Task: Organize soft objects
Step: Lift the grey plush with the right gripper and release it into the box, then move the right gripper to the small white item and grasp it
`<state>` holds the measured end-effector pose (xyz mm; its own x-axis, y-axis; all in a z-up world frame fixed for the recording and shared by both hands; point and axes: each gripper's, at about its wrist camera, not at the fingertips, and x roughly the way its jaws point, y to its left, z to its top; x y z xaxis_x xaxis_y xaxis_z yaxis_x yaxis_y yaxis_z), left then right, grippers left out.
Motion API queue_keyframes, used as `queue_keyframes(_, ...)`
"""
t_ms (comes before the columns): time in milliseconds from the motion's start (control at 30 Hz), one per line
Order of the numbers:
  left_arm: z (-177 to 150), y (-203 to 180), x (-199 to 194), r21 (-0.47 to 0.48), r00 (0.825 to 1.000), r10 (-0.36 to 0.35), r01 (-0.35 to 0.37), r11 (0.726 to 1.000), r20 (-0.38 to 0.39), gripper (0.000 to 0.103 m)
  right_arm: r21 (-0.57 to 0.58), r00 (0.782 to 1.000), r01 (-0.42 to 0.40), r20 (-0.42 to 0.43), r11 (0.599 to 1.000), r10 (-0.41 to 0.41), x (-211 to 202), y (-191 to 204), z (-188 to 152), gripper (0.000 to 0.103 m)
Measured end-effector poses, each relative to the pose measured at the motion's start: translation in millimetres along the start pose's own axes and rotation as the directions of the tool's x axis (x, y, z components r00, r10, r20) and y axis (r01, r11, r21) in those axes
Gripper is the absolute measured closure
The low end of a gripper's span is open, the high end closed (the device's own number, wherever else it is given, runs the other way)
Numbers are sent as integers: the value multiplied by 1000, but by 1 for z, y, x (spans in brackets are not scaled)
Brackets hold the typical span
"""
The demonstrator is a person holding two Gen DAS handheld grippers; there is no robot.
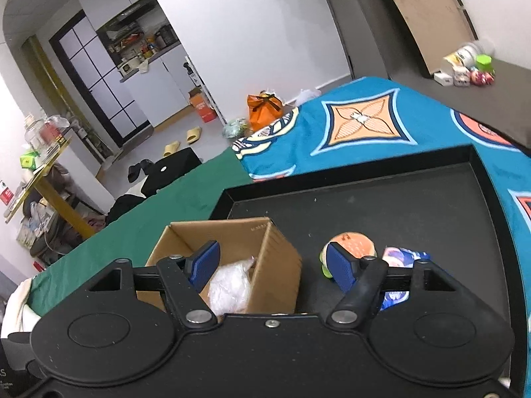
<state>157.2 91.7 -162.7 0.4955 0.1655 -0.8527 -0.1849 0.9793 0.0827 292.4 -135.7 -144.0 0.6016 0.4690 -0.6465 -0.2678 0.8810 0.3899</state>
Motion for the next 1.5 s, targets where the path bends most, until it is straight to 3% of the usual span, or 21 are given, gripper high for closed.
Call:
queue_keyframes(133, 3, -7, -4, 31, 1000, 24, -24, 999, 18, 61, 18, 999, 40, -34, 999, -40, 1, -6, -4, 30)
queue_keyframes(400, 2, -18, -13, 63, 998, 58, -59, 996, 26, 54, 51, 991, 99, -91, 994, -94, -4, -19, -20, 20)
queue_keyframes(833, -1, -39, -23, 95, 996, 86, -89, 992, 26, 42, 21, 964, 261, -63, 965, -260, -33, -41, -42, 20)
queue_keyframes(1167, 0, -52, -35, 118, 991, 125, -130, 984, 53, 34, 89, 944, 322, -98, 942, -314, -41, -66, -71, 20)
queue_keyframes(1500, 2, -70, -43, 141, 986, 152, -161, 977, 69, 33, 98, 922, 382, -114, 919, -371, -40, -81, -84, 23)
